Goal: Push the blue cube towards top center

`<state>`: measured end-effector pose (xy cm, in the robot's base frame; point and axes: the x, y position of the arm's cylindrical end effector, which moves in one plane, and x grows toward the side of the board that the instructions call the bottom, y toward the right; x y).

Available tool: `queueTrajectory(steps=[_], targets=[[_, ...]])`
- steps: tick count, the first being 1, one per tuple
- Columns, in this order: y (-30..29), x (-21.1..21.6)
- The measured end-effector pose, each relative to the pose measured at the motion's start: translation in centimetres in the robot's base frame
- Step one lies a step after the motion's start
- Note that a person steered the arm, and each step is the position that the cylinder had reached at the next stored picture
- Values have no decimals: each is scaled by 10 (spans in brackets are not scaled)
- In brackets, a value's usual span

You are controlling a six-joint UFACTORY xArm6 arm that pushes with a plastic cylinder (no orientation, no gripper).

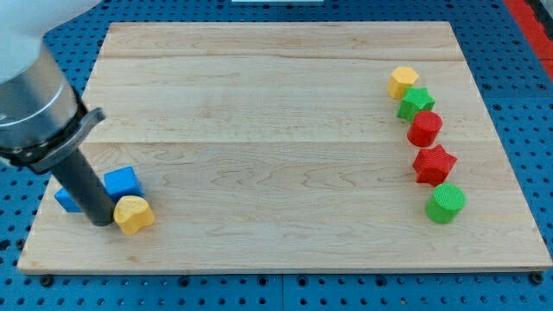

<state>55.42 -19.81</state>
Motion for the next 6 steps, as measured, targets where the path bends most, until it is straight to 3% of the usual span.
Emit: queueTrajectory(steps=[6], targets=[[61, -163]])
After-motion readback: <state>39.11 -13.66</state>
